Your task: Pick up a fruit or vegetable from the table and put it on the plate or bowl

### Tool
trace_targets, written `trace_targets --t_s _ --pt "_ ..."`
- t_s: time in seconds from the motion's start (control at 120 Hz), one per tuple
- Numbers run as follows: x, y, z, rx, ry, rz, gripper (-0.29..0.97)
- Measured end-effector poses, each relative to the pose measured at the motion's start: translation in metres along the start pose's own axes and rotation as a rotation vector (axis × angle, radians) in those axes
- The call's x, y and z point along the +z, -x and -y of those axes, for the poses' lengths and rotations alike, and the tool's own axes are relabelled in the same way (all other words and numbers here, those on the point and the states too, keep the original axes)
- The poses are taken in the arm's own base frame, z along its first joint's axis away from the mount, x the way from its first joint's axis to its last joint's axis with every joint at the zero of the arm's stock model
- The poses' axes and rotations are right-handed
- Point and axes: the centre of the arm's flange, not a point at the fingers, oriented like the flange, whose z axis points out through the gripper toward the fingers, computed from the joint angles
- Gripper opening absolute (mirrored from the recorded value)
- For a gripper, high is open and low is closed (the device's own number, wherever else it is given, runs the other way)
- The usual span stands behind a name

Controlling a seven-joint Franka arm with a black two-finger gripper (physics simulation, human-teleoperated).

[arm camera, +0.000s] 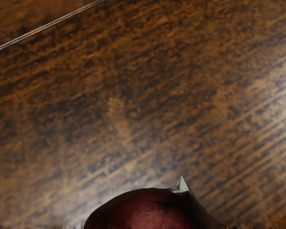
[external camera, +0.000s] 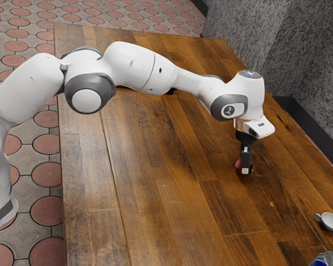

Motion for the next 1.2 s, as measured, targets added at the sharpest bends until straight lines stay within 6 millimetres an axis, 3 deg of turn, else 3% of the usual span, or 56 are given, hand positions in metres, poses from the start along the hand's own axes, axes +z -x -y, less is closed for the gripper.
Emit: trace_targets --t_s 0.55,0.908,1.05,1.133,1.2 --pt "0.013 -0.001 -0.001 0.008 0.005 0.021 0.65" --pt "0.008 -0.001 -0.001 0.01 -0.005 0.037 0.39" --pt "-0.023 -0.003 0.004 0.026 -0.046 0.076 0.35" --pt "-0.079 0.006 0.02 0.003 -0.1 0.079 0.34" --pt "-0.131 0.025 0.042 -0.04 -0.138 0.088 0.35"
